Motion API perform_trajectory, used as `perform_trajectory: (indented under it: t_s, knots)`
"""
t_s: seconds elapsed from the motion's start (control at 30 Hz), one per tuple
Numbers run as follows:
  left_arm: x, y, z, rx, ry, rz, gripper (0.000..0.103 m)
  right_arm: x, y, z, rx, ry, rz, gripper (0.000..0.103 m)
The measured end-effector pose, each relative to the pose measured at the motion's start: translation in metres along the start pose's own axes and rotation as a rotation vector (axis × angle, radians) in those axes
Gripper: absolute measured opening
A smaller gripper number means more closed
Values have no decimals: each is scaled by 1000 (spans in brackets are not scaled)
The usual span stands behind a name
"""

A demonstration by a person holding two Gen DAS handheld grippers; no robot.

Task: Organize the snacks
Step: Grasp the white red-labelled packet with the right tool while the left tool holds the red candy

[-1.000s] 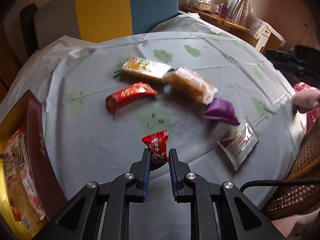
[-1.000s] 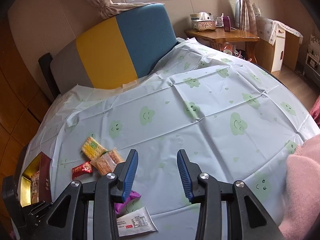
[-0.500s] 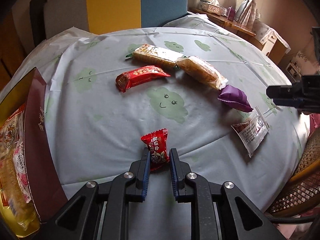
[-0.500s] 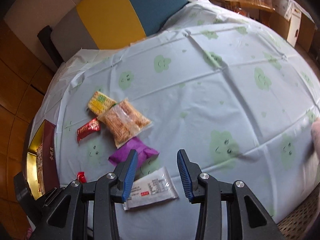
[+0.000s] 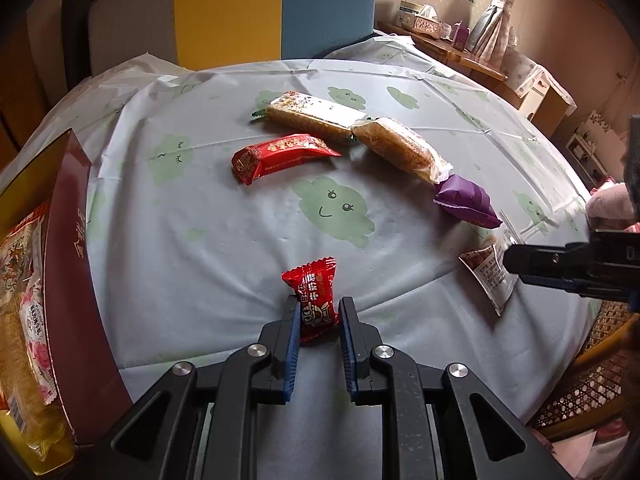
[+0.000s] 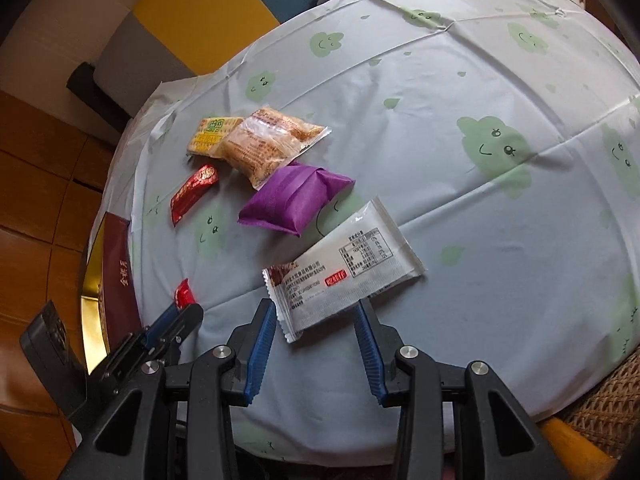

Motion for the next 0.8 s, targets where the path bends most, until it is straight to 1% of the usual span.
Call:
perform_trajectory:
  t_s: [0.03, 0.07, 0.17, 0.2, 0.23, 0.33, 0.4, 0.43, 0.5, 0.57, 0.63, 0.67, 0.73, 0.8]
  knots:
    - [0, 0, 0, -2, 0, -3, 19, 4, 0, 2, -18, 5, 1, 46]
    - [0, 0, 0, -3, 1, -7, 19, 9, -1, 4, -35, 11, -11, 47]
    - [0, -1, -1, -11, -1, -11, 19, 25, -4, 13, -135, 7, -84, 47]
    - [0, -2, -1, -14, -2, -14, 19, 29, -4, 18, -161, -5, -110, 49]
    - [0, -2, -1, -16, -4, -15, 19, 33, -4, 21, -181, -19, -137, 55]
    - [-1, -2, -1, -22, -3, -20, 19, 40, -5, 30, -229, -84, -236, 56]
    - [0, -3, -1, -30, -4, -30, 19, 45, -4, 31, -233, -110, -232, 57]
    - [0, -3, -1, -34, -6, -36, 19, 48, -4, 31, -221, -122, -222, 57]
    - [1, -4, -1, -41, -8, -43, 19, 54, 2, 30, -210, -130, -178, 57]
    - [0, -4, -1, -45, -8, -43, 19, 59, 11, 31, -250, -133, -149, 58]
    - [0, -3, -1, -46, -9, -42, 19, 65, 14, 33, -274, -130, -159, 61]
    - [0, -4, -1, -48, -10, -41, 19, 68, 14, 36, -278, -145, -175, 62]
    - [1, -4, -1, -51, -10, -41, 19, 74, 11, 41, -308, -188, -274, 63]
    - [0, -4, -1, -49, -7, -39, 19, 80, 4, 43, -344, -267, -422, 65]
Point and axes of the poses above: each gripper's, at about its wrist camera, not at the fingertips, and z roughly the way its jaws point, y to its right, x to its top, the point moved 7 cm from there along z, roughly the way its jaws point, and after that the axes turned 15 degrees about -z, right-handed, at the moved point
